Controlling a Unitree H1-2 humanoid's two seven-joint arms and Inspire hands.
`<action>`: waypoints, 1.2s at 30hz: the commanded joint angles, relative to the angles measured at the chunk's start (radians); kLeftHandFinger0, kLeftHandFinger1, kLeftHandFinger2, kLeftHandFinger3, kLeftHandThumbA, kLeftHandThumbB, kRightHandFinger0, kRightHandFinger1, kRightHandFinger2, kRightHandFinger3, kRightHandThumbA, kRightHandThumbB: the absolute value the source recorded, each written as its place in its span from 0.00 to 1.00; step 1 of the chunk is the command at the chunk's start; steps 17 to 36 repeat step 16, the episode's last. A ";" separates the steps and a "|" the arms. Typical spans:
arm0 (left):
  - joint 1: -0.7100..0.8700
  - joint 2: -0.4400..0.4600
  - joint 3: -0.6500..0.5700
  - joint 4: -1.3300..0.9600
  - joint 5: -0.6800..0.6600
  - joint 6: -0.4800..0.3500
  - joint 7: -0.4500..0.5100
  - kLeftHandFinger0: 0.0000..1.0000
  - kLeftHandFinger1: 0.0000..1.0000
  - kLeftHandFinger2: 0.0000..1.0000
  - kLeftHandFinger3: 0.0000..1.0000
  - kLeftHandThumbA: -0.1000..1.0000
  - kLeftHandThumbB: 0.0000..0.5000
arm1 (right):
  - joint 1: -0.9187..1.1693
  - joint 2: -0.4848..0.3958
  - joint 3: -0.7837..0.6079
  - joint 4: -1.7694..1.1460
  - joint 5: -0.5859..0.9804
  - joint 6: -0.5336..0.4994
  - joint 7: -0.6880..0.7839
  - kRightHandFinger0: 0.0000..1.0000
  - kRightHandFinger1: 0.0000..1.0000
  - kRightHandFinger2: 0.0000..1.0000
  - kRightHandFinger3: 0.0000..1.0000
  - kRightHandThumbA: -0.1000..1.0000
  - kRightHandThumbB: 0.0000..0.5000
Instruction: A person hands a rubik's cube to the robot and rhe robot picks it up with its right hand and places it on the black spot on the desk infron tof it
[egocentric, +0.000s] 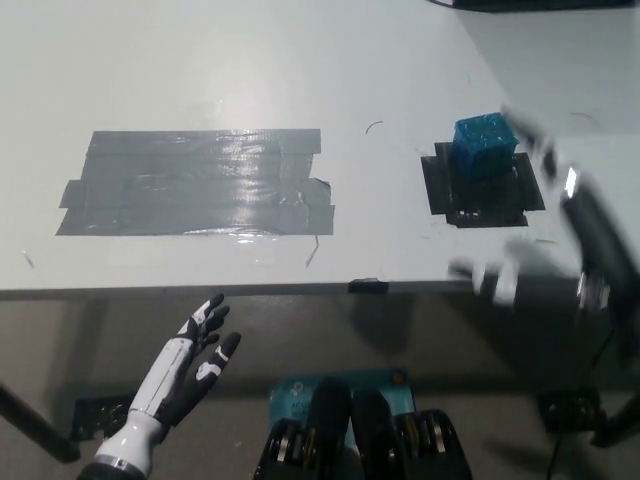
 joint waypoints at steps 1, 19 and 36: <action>0.046 0.000 -0.009 -0.024 -0.009 -0.059 -0.012 1.00 1.00 1.00 1.00 0.85 0.29 | 0.179 0.102 -0.009 0.071 0.048 -0.304 -0.154 1.00 1.00 1.00 1.00 0.98 0.39; 0.099 -0.008 0.001 -0.016 0.000 -0.100 0.008 1.00 1.00 1.00 1.00 0.97 0.35 | 0.212 0.172 -0.048 0.448 0.170 -0.387 -0.113 1.00 1.00 1.00 1.00 1.00 0.46; 0.099 -0.008 0.001 -0.016 0.000 -0.100 0.008 1.00 1.00 1.00 1.00 0.97 0.35 | 0.212 0.172 -0.048 0.448 0.170 -0.387 -0.113 1.00 1.00 1.00 1.00 1.00 0.46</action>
